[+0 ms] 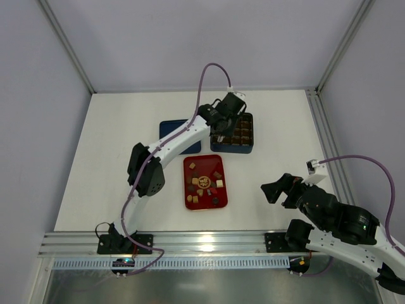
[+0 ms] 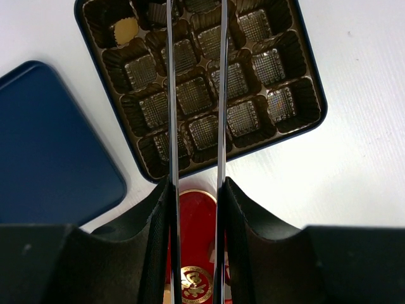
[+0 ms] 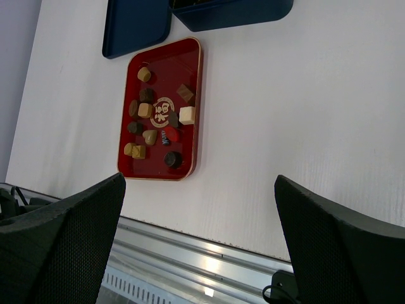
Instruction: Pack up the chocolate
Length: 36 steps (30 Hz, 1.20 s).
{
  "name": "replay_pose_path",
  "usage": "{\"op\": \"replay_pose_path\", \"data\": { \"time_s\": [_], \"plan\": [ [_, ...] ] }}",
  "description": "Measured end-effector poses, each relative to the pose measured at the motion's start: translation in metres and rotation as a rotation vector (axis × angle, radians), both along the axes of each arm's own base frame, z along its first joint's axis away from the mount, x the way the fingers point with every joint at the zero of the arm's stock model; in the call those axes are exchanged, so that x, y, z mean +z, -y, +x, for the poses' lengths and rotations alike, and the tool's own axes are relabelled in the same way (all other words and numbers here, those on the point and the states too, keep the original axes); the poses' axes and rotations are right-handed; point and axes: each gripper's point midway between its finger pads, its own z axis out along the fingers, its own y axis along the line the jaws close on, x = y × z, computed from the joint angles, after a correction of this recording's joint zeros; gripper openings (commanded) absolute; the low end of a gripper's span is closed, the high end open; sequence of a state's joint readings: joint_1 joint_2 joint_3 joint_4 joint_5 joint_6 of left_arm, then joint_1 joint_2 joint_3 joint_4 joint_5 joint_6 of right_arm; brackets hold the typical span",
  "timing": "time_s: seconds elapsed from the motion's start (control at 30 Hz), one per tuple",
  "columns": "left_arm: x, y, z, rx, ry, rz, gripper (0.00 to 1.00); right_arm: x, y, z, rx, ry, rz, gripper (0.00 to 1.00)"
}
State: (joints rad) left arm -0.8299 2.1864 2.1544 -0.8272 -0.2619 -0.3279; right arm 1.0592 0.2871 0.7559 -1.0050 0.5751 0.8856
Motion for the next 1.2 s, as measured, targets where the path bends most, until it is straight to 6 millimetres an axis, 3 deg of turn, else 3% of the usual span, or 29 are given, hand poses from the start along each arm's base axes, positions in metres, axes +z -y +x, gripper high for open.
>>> {"op": "replay_pose_path", "data": {
  "time_s": [0.13,0.47,0.83,1.0,1.2],
  "plan": [
    [-0.010,0.001,0.000,-0.002,-0.014,0.012,0.36,0.000,0.000,0.000,0.000,0.001,0.003,1.00],
    [-0.011,0.001,0.000,-0.003,-0.016,0.013,0.44,0.001,0.000,0.000,0.001,0.003,0.005,1.00],
    [-0.006,0.002,-0.004,-0.011,-0.024,-0.004,0.43,0.001,0.001,0.000,0.000,0.004,0.007,1.00],
    [0.013,-0.016,-0.030,-0.014,-0.051,-0.034,0.43,0.002,0.001,0.000,0.000,0.004,0.007,1.00],
    [0.058,-0.051,-0.075,-0.019,-0.041,-0.110,0.43,0.002,0.000,0.000,0.001,0.007,0.011,1.00]
  ]
}}
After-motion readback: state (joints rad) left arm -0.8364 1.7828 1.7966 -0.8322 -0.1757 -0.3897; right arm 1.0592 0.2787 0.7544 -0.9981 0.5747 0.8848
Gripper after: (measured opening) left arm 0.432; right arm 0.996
